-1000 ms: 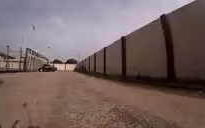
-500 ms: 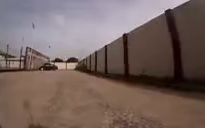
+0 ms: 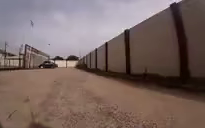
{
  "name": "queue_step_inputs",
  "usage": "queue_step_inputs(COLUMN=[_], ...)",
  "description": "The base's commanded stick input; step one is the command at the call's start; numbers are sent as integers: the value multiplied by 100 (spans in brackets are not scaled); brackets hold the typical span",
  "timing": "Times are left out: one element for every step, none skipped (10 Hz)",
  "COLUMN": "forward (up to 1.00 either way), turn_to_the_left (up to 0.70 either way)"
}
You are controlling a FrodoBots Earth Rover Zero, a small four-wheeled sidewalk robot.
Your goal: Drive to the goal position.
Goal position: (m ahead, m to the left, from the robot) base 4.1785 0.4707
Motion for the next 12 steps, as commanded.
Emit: queue_step_inputs(forward=[70, 70, 70, 70, 70, 70, 70, 70, 70, 70, 70, 70], turn_to_the_left=[0, 0, 0, 0, 0, 0, 0, 12, 33, 35, 27, 5])
